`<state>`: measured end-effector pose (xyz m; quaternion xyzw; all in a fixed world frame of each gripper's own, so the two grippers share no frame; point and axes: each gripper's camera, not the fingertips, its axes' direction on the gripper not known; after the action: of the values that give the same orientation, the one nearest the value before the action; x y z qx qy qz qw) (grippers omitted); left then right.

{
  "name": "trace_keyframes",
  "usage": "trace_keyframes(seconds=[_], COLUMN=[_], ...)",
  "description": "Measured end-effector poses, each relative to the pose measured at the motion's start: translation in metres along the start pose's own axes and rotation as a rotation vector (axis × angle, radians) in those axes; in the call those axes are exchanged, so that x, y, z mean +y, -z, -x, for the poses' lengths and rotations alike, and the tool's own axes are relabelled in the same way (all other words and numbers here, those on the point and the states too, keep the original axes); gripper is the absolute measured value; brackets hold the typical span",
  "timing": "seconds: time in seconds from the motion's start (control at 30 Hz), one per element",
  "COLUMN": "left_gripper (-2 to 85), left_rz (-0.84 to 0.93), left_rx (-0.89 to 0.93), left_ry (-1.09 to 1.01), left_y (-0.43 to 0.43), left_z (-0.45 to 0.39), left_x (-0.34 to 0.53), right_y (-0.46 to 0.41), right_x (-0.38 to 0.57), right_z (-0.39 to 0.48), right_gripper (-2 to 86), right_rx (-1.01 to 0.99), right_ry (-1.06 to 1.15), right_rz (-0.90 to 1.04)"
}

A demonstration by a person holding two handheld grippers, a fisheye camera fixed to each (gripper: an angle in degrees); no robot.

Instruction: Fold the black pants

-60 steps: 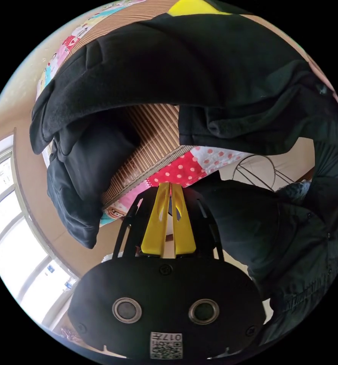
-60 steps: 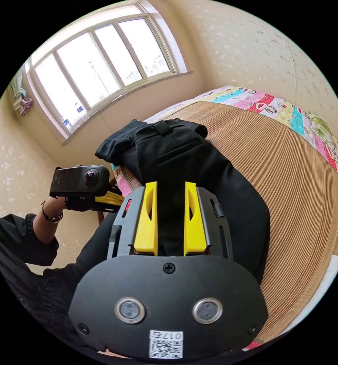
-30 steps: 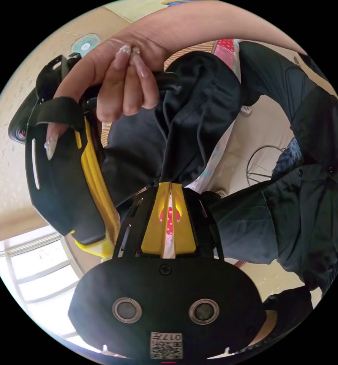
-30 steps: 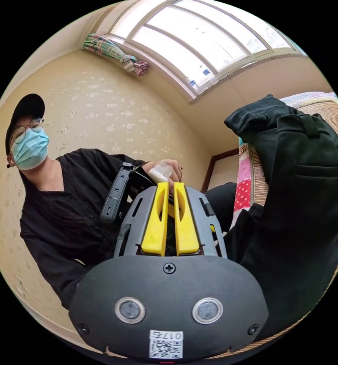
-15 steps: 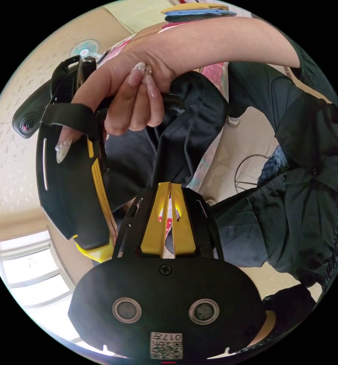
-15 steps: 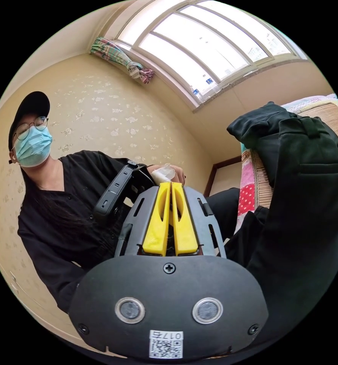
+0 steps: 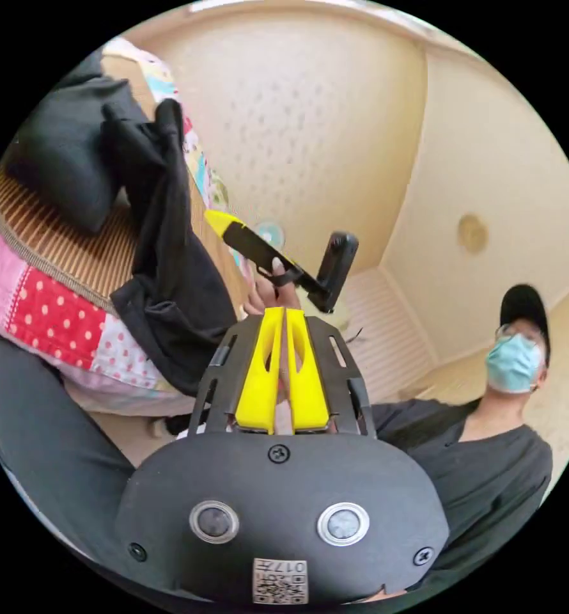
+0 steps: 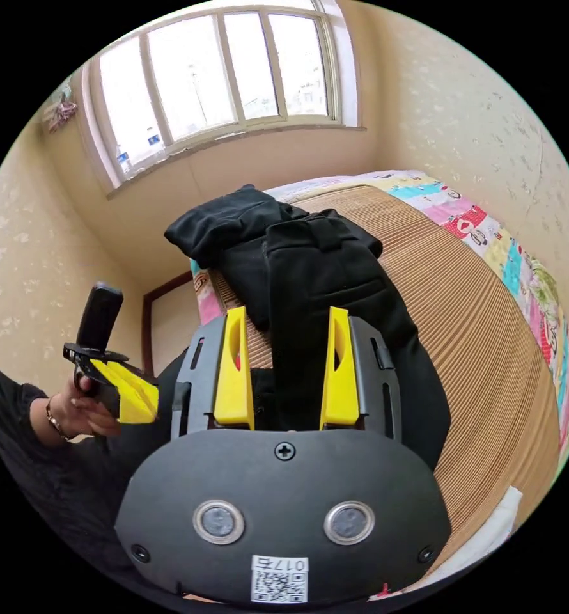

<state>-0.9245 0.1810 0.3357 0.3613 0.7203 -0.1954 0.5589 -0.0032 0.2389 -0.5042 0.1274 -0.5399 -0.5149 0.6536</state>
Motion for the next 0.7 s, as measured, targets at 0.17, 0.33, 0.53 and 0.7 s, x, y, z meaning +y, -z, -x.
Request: trace_keyframes(seconds=[0.17,0.33,0.53,0.7], left_gripper=[6.7,11.7,13.8,5.6], left_rz=[-0.079,-0.191,-0.188,-0.121], left_rx=[-0.258,-0.366,-0.527,-0.482], left_ry=[0.020,0.044,0.150,0.161], left_y=[0.073,0.115,0.089,0.062], left_z=[-0.016,-0.027,0.001,-0.014], left_x=[-0.058,-0.142,-0.239,-0.244], right_y=[-0.036,-0.007,0.055,0.204], right_x=[-0.051,-0.035,0.012,0.097], right_z=[0.016,-0.013,-0.063,-0.068], right_gripper=[14.4,8.8,3.8,3.0], right_rx=[0.112,-0.134,-0.386,-0.180], right_ry=[-0.056,-0.155,-0.359,-0.376], right_rz=[0.164,0.074,-0.095,-0.360])
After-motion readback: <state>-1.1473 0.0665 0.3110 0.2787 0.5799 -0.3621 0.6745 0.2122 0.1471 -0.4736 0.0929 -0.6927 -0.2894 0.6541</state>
